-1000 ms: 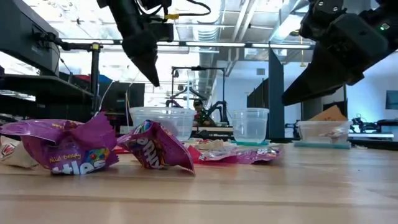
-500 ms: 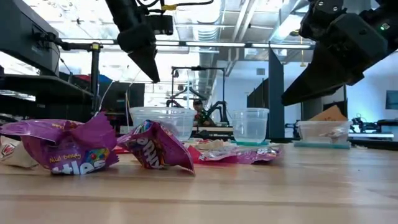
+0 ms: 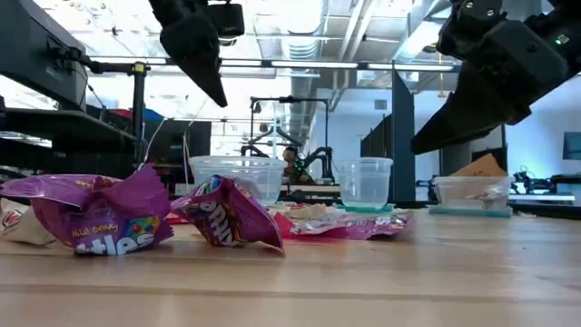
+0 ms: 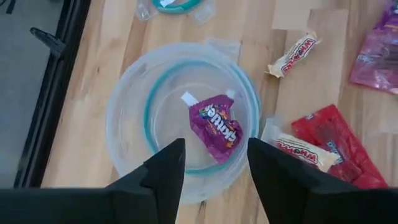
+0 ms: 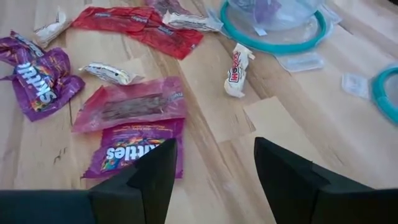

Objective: Sort candy
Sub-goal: Put the violet candy into the big round transparent bin

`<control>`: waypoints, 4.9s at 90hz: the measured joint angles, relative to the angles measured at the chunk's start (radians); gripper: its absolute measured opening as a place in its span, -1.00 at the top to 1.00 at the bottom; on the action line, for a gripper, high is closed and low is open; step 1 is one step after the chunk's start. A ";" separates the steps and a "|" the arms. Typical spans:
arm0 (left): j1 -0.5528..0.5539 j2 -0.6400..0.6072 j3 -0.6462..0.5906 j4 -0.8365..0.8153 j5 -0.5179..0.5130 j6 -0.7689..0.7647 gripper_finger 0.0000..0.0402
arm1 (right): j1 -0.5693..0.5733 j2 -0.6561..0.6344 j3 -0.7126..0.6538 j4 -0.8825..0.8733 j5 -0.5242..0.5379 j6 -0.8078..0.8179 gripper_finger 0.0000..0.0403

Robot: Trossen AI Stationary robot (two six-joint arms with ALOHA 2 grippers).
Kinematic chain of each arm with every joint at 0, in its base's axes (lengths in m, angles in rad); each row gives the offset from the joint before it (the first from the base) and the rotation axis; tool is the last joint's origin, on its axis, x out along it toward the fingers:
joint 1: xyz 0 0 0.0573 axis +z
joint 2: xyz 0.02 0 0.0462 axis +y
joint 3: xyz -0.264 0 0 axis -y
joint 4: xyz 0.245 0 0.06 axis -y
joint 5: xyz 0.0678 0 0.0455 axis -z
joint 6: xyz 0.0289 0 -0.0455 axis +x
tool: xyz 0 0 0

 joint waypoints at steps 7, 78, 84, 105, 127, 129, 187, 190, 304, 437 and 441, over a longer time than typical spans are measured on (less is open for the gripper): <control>-0.012 -0.015 -0.027 0.004 0.000 -0.024 0.19 | 0.000 0.000 0.000 -0.012 0.000 -0.004 0.01; -0.121 -0.127 -0.217 0.296 0.002 -0.010 0.19 | -0.021 0.283 0.097 0.192 -0.260 -0.524 0.01; -0.121 -0.127 -0.217 0.295 0.002 -0.015 0.19 | -0.028 0.320 0.128 0.180 -0.260 -0.567 0.01; -0.128 -0.127 -0.217 0.296 0.002 -0.020 0.19 | -0.092 0.393 0.188 0.102 -0.408 -0.549 0.30; -0.139 -0.127 -0.217 0.300 0.002 -0.030 0.19 | -0.119 0.386 0.195 0.075 -0.488 -0.567 0.95; -0.140 -0.127 -0.217 0.300 0.002 -0.030 0.19 | -0.119 0.379 0.194 0.071 -0.488 -0.567 0.95; -0.140 -0.127 -0.217 0.352 0.001 0.005 0.19 | -0.432 0.046 0.189 0.116 -0.409 -0.736 1.00; -0.140 -0.127 -0.217 0.349 0.001 0.005 0.19 | -0.460 0.066 0.196 0.161 -0.409 -0.740 1.00; -0.143 -0.215 -0.217 0.151 -0.075 -0.115 0.20 | -0.327 0.133 0.356 -0.085 -0.797 -0.609 -0.10; -0.255 -0.216 -0.217 0.183 -0.131 -0.233 0.19 | -0.296 0.336 0.826 -0.351 -0.252 -0.709 1.00; -0.255 -0.216 -0.217 0.183 -0.146 -0.224 0.19 | -0.350 0.334 0.826 -0.321 -0.254 -0.726 1.00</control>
